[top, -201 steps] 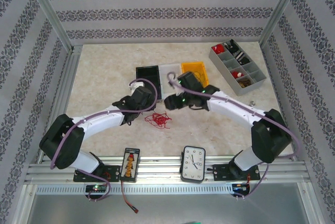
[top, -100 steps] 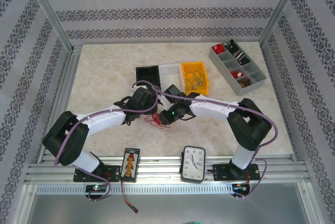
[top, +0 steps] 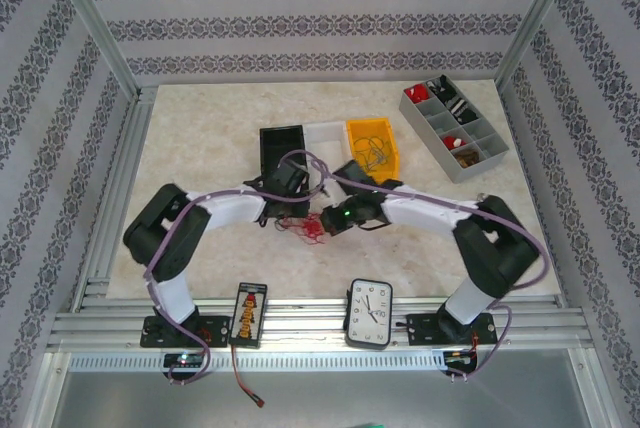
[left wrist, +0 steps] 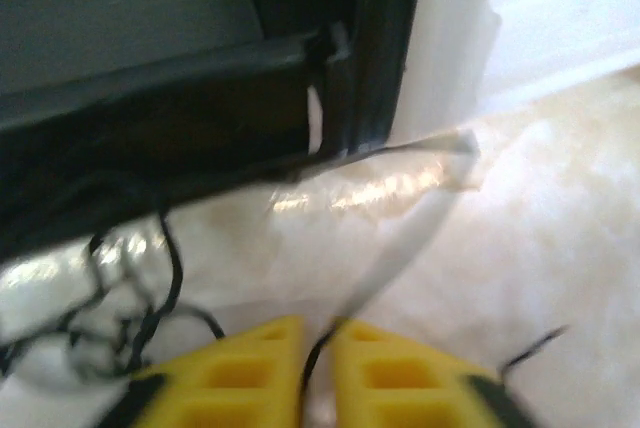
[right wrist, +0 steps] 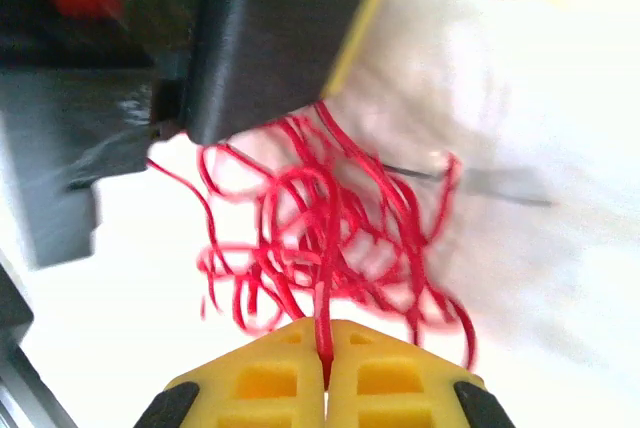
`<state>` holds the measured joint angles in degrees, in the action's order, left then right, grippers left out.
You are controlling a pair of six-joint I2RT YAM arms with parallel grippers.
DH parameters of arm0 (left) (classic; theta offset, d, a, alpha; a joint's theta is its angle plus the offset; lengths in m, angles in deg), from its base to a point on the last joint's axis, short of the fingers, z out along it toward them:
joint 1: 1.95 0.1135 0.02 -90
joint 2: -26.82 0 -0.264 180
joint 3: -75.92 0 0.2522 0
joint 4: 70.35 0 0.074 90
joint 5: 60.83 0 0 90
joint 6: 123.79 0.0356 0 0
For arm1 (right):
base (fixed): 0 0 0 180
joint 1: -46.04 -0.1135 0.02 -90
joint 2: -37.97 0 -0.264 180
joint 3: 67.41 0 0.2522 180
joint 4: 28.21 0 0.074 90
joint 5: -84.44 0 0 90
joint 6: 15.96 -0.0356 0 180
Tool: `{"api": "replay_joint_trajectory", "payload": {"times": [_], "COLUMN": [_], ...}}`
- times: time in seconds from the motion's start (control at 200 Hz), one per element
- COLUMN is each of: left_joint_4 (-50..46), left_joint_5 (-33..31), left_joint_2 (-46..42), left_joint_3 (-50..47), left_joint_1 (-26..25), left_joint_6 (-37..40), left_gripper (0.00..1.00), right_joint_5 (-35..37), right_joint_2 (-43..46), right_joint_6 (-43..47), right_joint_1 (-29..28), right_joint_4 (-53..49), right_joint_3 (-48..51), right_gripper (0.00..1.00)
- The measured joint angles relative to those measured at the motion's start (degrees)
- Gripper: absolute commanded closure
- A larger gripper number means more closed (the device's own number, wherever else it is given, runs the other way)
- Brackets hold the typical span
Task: Untangle the cables
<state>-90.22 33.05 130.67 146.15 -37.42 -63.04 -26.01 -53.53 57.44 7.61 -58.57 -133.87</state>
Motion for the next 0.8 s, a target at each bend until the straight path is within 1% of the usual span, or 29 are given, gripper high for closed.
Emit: {"api": "replay_joint_trajectory", "payload": {"times": [0.2, 0.335, 0.43, 0.455, 0.5, 0.525, 0.55, 0.585, 0.625, 0.7, 0.799], "left_joint_4": [-1.4, -1.6, -1.4, -1.0, 0.6, 1.4, 2.6, 4.2, 5.1, 5.8, 7.1], "left_joint_5": [-1.0, -1.1, -1.0, -0.9, -0.3, 0.2, 1.0, 2.0, 3.1, 4.6, 6.7], "left_joint_2": [1.4, 1.5, 1.4, 1.1, 0.3, -0.1, -0.8, -2.2, -4.0, -7.2, -10.8], "left_joint_3": [2.0, 2.1, 1.9, 1.5, 0.1, -0.8, -2.1, -3.7, -5.5, -8.1, -9.5], "left_joint_1": [0.0, 0.0, 0.0, 0.0, 0.1, 0.3, 0.3, 0.3, 0.3, 0.3, 0.3], "left_joint_6": [0.1, 0.1, 0.1, 0.2, 0.6, 0.6, 0.8, 1.0, 1.2, 1.9, 2.8], "left_gripper": [1.00, 1.00, 1.00, 0.93, 0.74, 0.64, 0.52, 0.42, 0.35, 0.26, 0.21], "right_joint_5": [2.1, 3.1, 3.0, 3.0, 2.8, 2.6, 2.3, 1.8, 1.2, 0.2, -1.3], "right_joint_2": [12.2, 17.4, 19.1, 19.4, 19.6, 19.7, 19.8, 19.8, 19.8, 19.8, 19.8], "right_joint_6": [-4.3, -6.6, -7.5, -7.7, -7.8, -8.0, -8.1, -8.2, -8.6, -8.9, -9.0], "right_joint_1": [8.6, 13.5, 15.6, 15.9, 16.2, 16.2, 16.2, 16.2, 16.2, 16.2, 16.2], "right_joint_4": [3.3, 4.3, 4.3, 4.3, 4.5, 4.5, 4.5, 4.6, 4.7, 4.9, 5.2], "right_joint_3": [6.2, 9.3, 10.2, 10.3, 10.4, 10.5, 10.6, 10.8, 11.1, 11.6, 11.9], "right_gripper": [1.00, 1.00, 1.00, 1.00, 1.00, 1.00, 1.00, 1.00, 1.00, 1.00, 1.00]}}
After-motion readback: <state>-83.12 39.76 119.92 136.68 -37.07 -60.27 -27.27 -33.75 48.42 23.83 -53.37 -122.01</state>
